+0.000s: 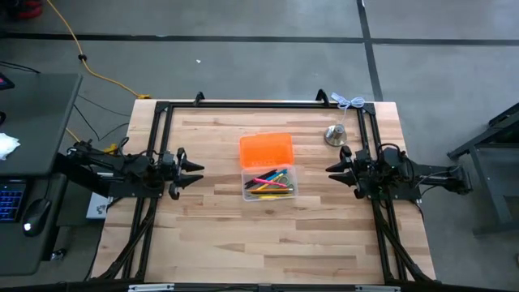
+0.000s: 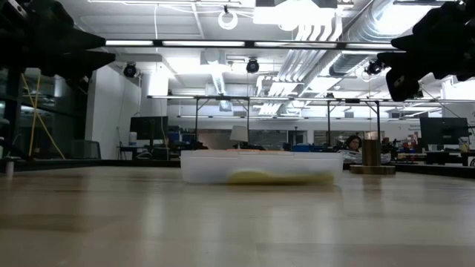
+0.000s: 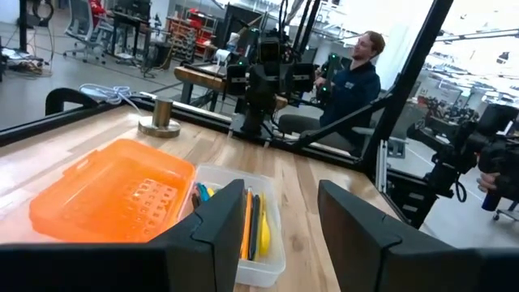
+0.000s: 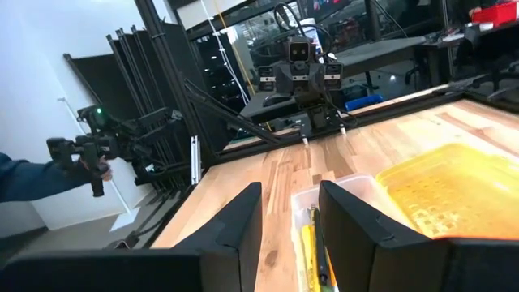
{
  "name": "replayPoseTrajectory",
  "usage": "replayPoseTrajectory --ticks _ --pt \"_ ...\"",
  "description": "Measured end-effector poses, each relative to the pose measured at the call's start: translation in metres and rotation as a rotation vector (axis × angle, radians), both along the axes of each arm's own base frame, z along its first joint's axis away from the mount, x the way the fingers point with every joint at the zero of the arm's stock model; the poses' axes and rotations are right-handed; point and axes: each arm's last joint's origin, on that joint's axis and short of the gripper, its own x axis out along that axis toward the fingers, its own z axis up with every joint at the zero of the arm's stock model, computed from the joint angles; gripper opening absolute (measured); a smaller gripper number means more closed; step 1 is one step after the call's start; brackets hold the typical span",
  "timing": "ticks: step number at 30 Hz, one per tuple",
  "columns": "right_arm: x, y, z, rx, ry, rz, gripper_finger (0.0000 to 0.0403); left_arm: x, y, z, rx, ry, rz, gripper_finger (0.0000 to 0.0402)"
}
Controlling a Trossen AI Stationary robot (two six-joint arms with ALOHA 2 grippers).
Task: Pick & place school supplies into a supply box
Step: Return to Home Position
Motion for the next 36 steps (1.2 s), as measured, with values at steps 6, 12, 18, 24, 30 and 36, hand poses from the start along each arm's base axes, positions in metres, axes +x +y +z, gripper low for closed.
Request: replayPoseTrajectory --ticks 6,12,18,24,30,36 --pt "0.0000 -0.0001 0.0000 0.063 0.009 0.002 0.0103 0.0001 0.0000 -0.0004 0.000 0.001 0.000 0.0189" --pt "0.0000 -0.0001 0.0000 0.067 0.010 0.002 0.0103 0.0001 0.0000 -0.0006 0.000 0.001 0.000 0.0189" --pt "0.0000 -0.0001 0.0000 0.067 0.010 0.002 0.0103 0.0001 -0.0001 -0.0007 0.000 0.002 -0.001 0.0189" --pt "0.0000 -0.0001 0.0000 0.067 0.010 0.002 0.0103 0.0002 -0.0001 -0.0009 0.000 0.002 -0.001 0.0189" --pt "0.0000 -0.0001 0.0000 0.067 0.010 0.002 0.0103 0.0002 -0.0001 -0.0010 0.000 0.003 -0.001 0.0189" --pt "0.0000 -0.0001 -0.0001 0.067 0.010 0.002 0.0103 0.0002 -0.0001 -0.0010 0.000 0.002 -0.001 0.0189"
